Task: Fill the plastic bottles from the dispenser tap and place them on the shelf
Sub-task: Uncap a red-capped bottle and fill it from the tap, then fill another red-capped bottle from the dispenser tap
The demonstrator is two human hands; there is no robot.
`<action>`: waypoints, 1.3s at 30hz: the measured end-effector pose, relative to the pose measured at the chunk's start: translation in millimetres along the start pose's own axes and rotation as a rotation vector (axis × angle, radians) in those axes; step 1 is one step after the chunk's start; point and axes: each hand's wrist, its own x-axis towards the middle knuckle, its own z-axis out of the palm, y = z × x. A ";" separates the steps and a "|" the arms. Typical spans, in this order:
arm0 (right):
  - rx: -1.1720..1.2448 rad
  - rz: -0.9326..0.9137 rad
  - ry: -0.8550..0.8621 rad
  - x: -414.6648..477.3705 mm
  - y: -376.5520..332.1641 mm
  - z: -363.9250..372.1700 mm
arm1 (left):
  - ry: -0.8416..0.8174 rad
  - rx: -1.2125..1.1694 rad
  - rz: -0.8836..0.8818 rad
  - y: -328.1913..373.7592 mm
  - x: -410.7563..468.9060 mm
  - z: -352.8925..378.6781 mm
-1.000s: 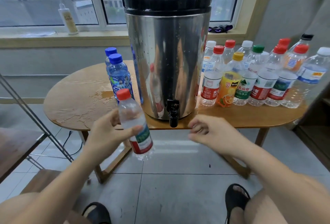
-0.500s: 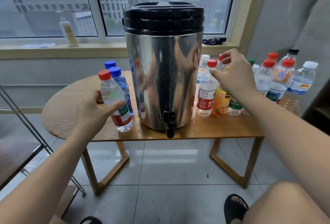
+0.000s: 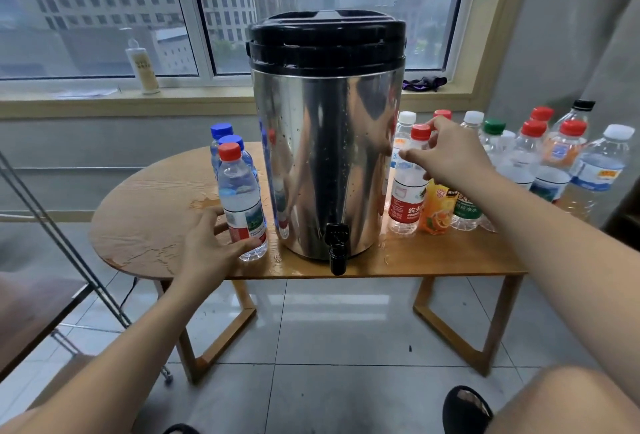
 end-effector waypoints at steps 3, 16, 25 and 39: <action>-0.013 -0.047 0.019 -8.2 3.3 -0.3 | 0.019 0.028 -0.001 3.3 6.4 7.1; 0.115 -0.236 0.029 -75.7 -13.4 -43.4 | -0.001 0.048 -0.015 4.3 39.0 27.2; 0.200 -0.296 -0.176 -135.9 -19.8 -17.5 | 0.050 -0.035 0.081 21.3 -7.0 8.4; 0.192 -0.223 -0.446 -209.0 -1.9 94.9 | -0.464 -0.254 0.101 57.8 -123.1 41.9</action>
